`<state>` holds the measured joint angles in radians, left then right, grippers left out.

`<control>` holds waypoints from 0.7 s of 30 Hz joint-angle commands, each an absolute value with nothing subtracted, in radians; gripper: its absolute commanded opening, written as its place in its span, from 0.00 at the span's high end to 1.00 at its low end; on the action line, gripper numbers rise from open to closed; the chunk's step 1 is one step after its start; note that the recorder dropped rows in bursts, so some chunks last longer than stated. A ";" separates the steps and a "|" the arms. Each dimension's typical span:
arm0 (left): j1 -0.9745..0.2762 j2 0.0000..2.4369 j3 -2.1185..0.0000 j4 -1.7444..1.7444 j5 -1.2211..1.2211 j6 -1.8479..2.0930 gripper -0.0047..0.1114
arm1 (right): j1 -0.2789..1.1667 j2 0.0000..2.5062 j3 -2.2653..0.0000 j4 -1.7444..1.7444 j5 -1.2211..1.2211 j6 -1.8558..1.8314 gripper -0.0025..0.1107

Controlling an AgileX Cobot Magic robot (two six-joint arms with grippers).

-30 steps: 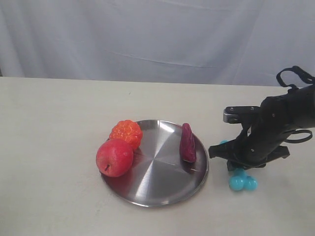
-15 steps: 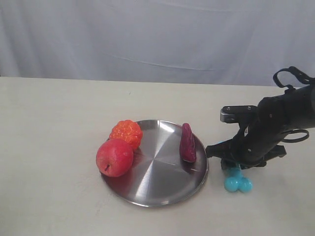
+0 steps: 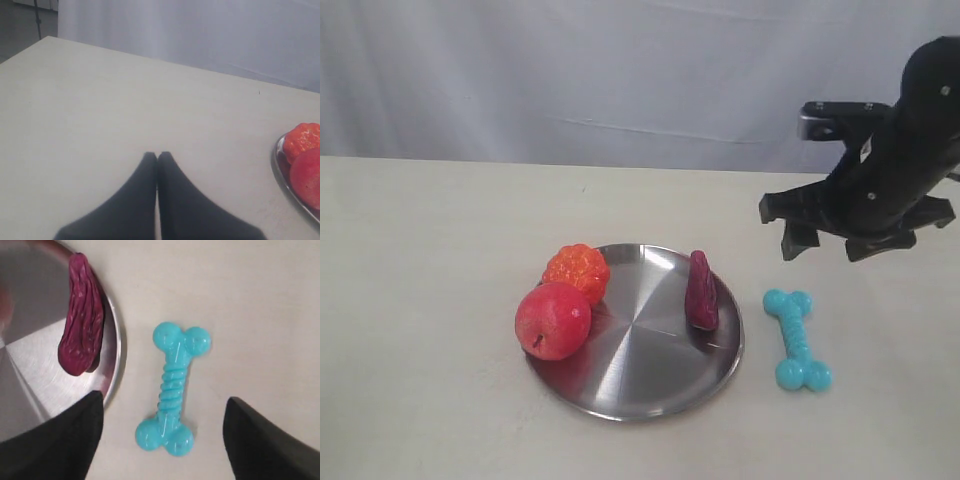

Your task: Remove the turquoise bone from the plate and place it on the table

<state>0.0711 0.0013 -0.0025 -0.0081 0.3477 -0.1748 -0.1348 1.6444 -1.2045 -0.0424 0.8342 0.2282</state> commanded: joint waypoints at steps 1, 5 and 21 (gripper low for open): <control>0.066 0.000 0.000 -0.011 0.342 -0.177 0.96 | -0.135 1.491 -1.209 -0.042 0.985 0.246 0.57; 0.066 0.000 0.000 -0.011 0.342 -0.177 0.96 | -0.135 1.338 -1.209 -0.042 1.132 0.246 0.81; 0.066 0.000 0.000 -0.011 0.342 -0.177 0.96 | -0.129 0.854 -1.070 0.213 1.221 0.140 0.98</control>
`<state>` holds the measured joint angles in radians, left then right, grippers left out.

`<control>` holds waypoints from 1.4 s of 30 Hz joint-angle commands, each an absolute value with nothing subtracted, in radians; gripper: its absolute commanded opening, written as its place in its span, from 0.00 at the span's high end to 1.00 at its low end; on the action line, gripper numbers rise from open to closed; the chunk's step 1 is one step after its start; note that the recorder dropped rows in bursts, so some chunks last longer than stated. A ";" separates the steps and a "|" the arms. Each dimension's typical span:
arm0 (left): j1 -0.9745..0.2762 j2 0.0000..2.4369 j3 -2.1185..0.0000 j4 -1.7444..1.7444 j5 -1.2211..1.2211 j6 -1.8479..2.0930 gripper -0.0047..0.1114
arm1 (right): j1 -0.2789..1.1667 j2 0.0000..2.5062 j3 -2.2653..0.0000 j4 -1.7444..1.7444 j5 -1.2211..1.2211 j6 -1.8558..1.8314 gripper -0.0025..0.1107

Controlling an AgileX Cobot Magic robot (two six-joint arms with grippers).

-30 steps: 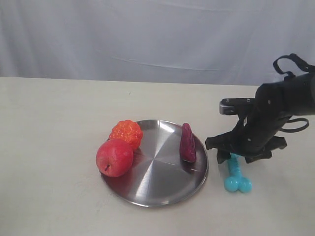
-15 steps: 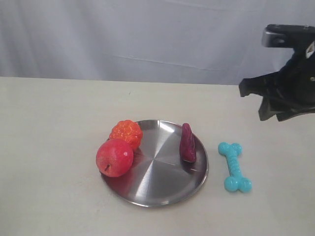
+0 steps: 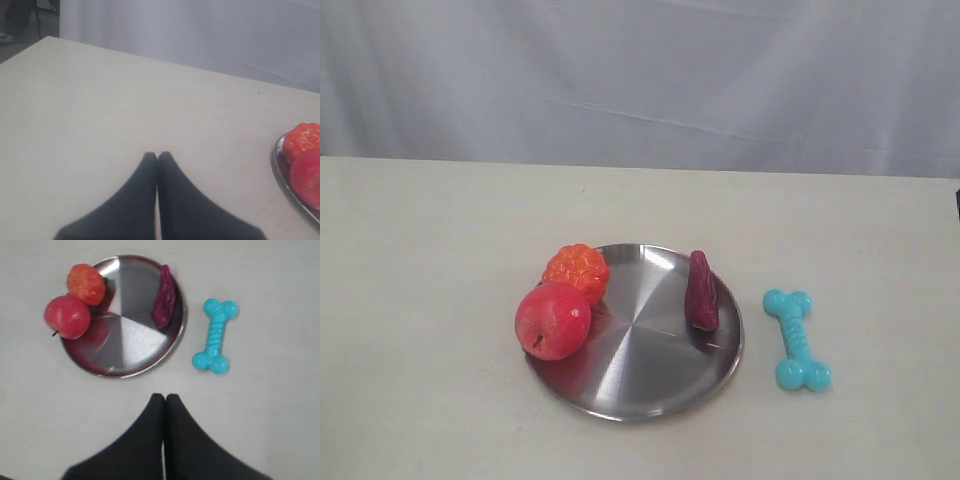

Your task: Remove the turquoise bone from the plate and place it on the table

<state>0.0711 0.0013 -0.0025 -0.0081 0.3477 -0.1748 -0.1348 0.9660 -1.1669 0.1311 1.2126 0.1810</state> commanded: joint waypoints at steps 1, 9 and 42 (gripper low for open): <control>0.066 0.000 0.000 -0.011 0.342 -0.177 0.96 | -0.113 0.815 -1.028 0.222 1.196 0.137 0.98; 0.066 0.000 0.000 -0.011 0.342 -0.177 0.96 | 0.019 0.562 -0.705 0.231 0.855 0.135 0.98; 0.066 0.000 0.000 -0.011 0.342 -0.177 0.96 | 0.035 0.430 -0.452 0.096 0.351 0.065 0.98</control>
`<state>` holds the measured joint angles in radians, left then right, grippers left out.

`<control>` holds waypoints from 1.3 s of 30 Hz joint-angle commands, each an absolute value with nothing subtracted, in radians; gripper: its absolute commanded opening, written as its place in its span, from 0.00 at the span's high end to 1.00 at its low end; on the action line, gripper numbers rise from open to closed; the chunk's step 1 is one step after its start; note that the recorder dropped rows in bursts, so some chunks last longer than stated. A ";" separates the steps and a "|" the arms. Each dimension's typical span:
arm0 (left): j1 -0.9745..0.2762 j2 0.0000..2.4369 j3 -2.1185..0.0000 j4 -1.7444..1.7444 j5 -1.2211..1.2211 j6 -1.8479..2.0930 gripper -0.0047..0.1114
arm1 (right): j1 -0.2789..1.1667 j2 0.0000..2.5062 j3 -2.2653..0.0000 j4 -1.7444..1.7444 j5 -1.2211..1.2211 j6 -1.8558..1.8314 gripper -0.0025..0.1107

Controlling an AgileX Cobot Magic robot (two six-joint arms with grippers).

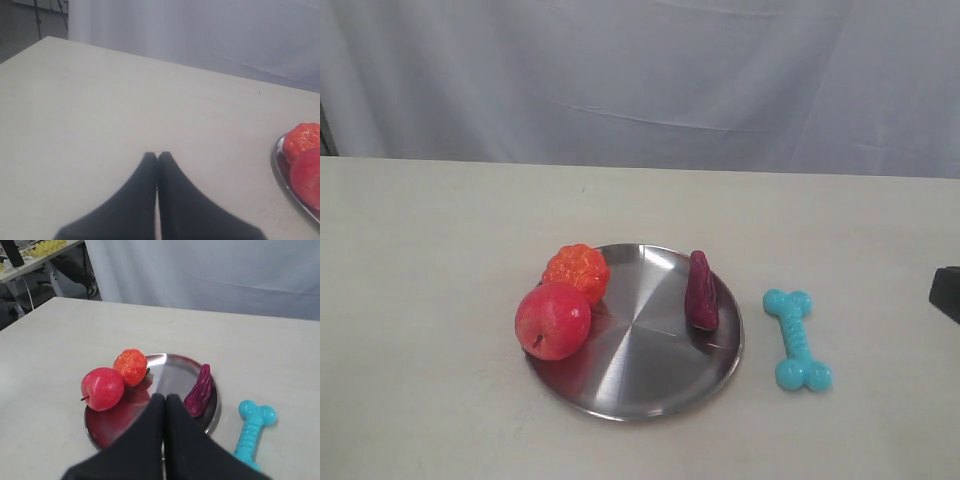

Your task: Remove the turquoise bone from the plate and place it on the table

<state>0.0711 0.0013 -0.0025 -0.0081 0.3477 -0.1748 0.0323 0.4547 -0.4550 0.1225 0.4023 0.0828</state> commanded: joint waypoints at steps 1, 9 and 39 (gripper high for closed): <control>0.066 0.000 0.000 -0.008 0.342 -0.177 0.96 | 0.024 0.417 -0.451 0.096 0.344 0.063 0.98; 0.066 0.000 0.000 -0.008 0.342 -0.177 0.96 | -0.215 0.265 -0.323 0.096 0.265 0.065 0.98; 0.066 0.000 0.000 -0.006 0.342 -0.177 0.96 | -0.269 0.000 0.000 0.036 0.095 0.061 0.98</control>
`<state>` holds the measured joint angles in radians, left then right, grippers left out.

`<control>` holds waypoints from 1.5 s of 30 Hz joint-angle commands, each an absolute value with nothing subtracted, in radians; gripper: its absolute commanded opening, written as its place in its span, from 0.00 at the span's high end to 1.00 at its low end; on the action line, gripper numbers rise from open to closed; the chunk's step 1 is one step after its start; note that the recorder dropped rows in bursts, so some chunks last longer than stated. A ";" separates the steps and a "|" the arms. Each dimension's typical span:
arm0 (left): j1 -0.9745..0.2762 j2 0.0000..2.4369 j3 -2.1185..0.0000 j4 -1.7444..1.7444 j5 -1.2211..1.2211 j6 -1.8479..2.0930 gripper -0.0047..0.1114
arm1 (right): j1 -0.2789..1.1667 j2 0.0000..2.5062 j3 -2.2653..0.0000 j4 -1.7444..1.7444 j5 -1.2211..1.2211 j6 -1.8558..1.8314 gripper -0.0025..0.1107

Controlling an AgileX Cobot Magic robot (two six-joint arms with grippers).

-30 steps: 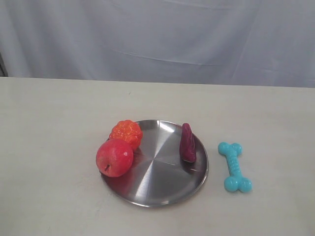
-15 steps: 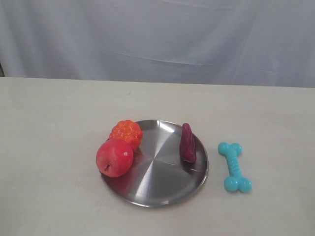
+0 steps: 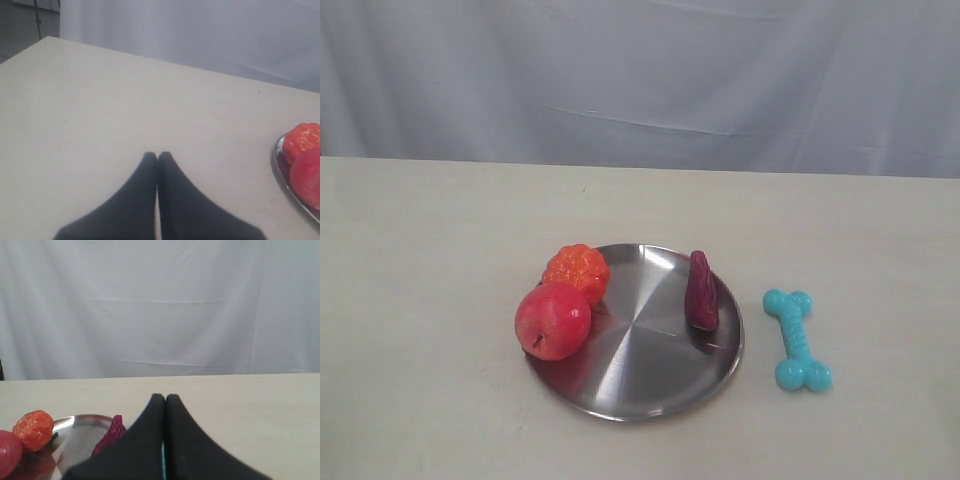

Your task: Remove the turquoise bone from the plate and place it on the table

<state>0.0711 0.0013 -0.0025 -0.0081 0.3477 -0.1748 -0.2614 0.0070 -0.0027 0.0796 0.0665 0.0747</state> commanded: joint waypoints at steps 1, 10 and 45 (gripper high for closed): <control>0.066 0.000 0.000 -0.006 0.342 -0.177 0.96 | -0.269 0.000 0.000 0.033 0.095 0.056 0.98; 0.066 0.000 0.000 -0.006 0.342 -0.177 0.96 | -0.288 0.000 0.000 0.032 0.095 0.036 0.98; 0.066 0.000 0.000 -0.006 0.342 -0.177 0.96 | -0.288 0.000 0.000 0.032 0.093 0.038 0.98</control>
<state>0.0711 0.0013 -0.0025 -0.0081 0.3477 -0.1748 -0.2834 0.0070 -0.0027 0.0363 0.0905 0.0470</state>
